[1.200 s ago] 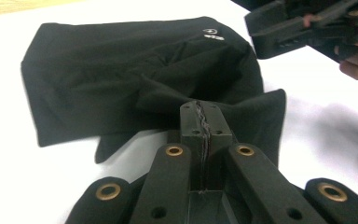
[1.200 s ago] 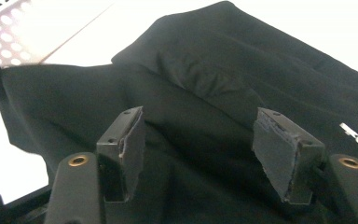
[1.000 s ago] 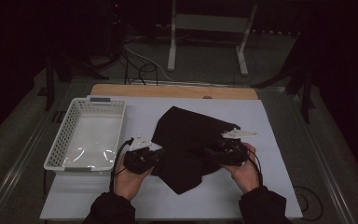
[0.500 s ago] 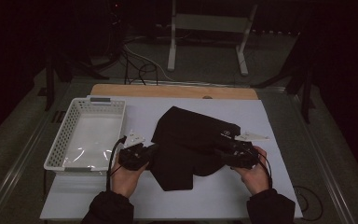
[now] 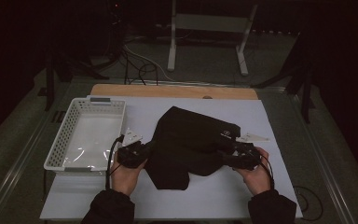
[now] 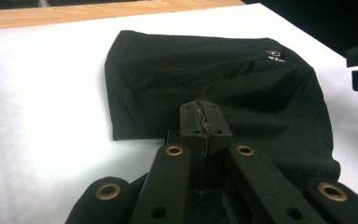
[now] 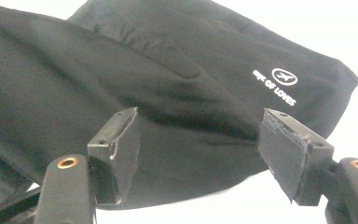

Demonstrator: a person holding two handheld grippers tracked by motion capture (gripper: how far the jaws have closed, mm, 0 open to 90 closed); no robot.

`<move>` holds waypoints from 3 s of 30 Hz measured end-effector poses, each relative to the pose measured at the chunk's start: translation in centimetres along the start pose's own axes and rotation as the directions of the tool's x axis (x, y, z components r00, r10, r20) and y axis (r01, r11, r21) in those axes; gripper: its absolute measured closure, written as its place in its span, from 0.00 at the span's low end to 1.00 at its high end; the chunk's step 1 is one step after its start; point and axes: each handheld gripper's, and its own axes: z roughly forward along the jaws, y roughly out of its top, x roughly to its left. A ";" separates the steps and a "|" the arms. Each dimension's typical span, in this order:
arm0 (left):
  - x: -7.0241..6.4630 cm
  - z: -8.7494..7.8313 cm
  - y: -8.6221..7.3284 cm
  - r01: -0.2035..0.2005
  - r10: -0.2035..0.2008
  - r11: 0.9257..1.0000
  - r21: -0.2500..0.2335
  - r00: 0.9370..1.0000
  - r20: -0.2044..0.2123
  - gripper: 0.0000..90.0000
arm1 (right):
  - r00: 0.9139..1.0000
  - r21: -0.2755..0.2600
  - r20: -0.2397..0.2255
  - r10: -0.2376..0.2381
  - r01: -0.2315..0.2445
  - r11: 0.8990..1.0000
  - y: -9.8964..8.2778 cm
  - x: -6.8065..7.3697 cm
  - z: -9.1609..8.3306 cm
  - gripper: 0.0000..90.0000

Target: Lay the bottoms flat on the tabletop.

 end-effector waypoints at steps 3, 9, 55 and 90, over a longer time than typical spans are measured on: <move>-0.1 0.1 0.0 0.000 0.000 1.000 0.000 1.000 0.007 1.00 | 1.000 0.010 0.003 -0.002 0.002 1.000 -0.3 -0.1 0.2 0.33; 0.0 0.4 -0.1 0.005 -0.005 1.000 0.005 1.000 0.023 0.98 | 1.000 0.026 0.012 0.000 0.000 1.000 -0.9 -0.4 0.5 0.33; -3.1 0.3 0.2 -0.038 0.042 0.999 -0.026 0.987 0.154 0.41 | 0.997 0.135 0.041 -0.072 0.066 0.989 -3.2 0.7 3.2 0.32; -4.6 0.9 -0.1 -0.073 0.070 0.997 0.009 0.979 0.193 0.41 | 0.999 0.192 0.044 -0.014 0.006 0.981 -2.8 0.3 4.2 0.98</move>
